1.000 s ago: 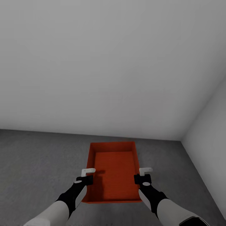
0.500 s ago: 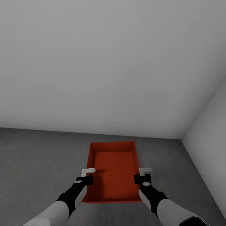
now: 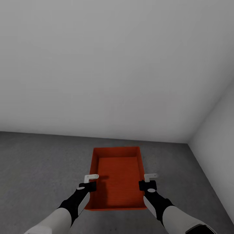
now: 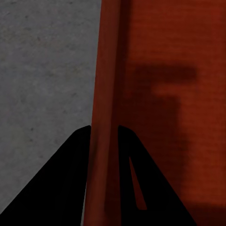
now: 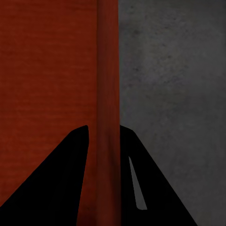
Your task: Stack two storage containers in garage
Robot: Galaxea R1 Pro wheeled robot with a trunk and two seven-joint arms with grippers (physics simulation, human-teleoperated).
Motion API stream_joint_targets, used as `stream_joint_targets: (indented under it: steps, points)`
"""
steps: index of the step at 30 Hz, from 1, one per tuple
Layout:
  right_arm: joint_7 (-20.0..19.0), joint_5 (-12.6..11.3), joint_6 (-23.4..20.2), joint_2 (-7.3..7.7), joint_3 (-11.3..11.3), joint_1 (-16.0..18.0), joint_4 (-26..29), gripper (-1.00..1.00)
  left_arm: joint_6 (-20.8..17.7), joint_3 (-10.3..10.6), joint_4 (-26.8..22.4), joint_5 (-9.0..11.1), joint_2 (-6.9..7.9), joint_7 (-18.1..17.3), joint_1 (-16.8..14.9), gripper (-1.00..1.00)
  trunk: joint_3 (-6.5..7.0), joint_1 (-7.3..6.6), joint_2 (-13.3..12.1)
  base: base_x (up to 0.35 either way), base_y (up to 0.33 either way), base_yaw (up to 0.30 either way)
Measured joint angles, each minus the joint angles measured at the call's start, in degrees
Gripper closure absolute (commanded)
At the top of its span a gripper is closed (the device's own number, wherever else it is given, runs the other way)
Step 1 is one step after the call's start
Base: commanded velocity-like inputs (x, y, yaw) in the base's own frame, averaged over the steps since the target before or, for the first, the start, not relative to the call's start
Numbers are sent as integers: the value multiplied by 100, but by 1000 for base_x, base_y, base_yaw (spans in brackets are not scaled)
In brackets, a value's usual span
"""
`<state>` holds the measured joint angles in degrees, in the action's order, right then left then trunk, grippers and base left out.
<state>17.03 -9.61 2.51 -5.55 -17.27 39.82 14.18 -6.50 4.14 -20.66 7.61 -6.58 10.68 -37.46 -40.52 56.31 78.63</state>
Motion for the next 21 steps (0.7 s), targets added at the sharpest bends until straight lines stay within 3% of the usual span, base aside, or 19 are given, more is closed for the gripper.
stream_joint_targets:
  steps: [21]
  points:
    - [-11,4,5,1,7,0,-6,100,-1,-2,-8,-3,-1,0,6,100,-377,461,842,0,0,0]
